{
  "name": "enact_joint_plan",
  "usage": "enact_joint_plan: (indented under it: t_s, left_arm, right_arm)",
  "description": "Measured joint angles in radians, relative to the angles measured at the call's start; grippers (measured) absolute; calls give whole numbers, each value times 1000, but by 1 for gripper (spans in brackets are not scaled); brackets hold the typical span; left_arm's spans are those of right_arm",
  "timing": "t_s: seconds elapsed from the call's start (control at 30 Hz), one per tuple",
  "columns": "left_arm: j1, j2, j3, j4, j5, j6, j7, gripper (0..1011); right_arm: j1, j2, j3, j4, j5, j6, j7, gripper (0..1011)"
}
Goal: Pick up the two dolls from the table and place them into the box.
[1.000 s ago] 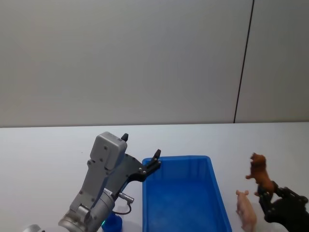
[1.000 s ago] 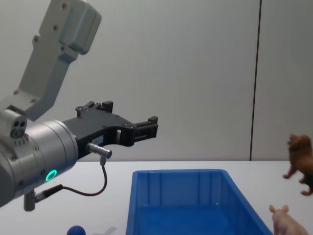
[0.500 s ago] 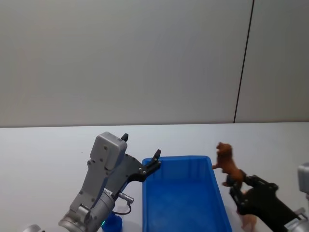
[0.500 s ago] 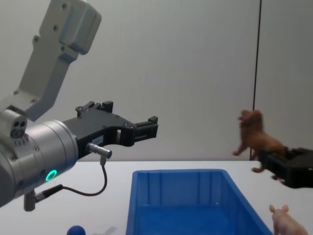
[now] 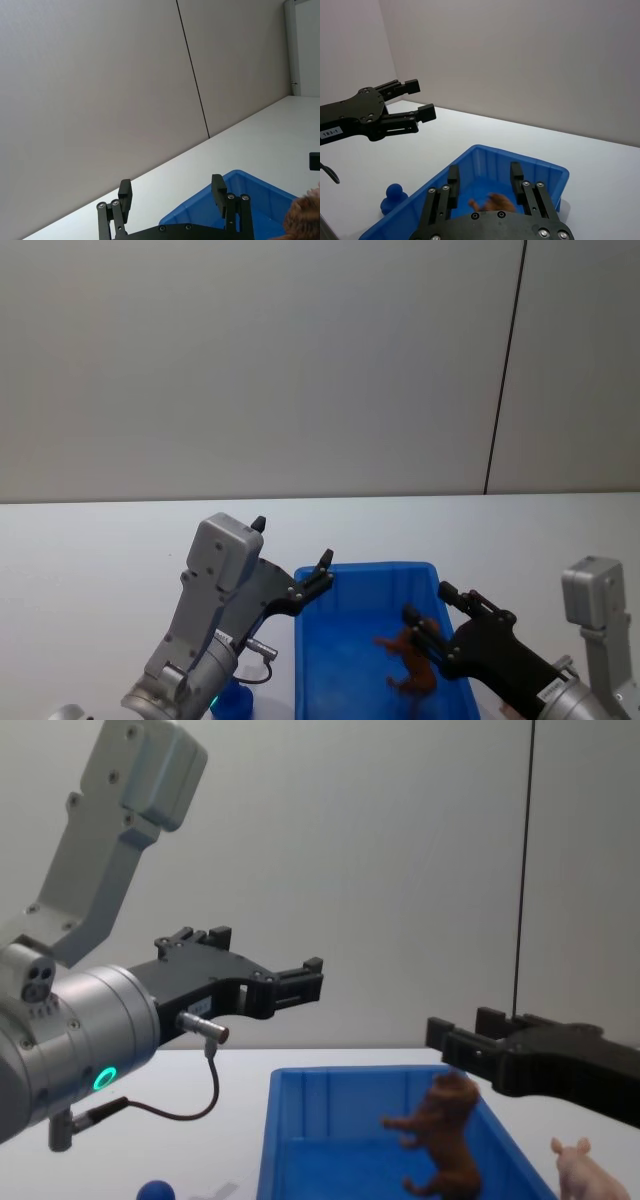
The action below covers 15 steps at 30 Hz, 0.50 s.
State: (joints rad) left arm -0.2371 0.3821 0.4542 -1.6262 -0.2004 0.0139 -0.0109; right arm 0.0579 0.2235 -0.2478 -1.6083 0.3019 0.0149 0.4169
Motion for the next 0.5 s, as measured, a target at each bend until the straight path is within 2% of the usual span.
enact_joint_plan:
  t_s: [0.07,0.1,0.13,0.23,0.3,0.33,0.37,0.5]
  left_arm:
    - [0,0,0,0,0,0,0,1001]
    - [0,0,0,0,0,0,0,1001]
    - [0,0,0,0,0,0,0,1001]
    - [0,0,0,0,0,0,0,1001]
    - [0,0,0,0,0,0,0,1001]
    - [0,0,0,0,0,0,0,1002]
    - [0,0,0,0,0,0,0,1002]
    - [0,0,0,0,0,0,0,1001]
  right_arm:
    - [5,-5,-3,6,0,1,0,630]
    - [6,-6,-4,7,0,1,-1,630]
    - [7,-6,-4,8,0,1,-3,690]
    - [7,-8,-5,9,0,1,-12,747]
    - [4,-7,-5,8,0,0,-33,845]
    - [3,-7,-5,7,0,-1,-39,845]
    - [0,-6,-4,5,0,-2,-45,899]
    - [-13,1,-1,-9,0,-6,-81,988]
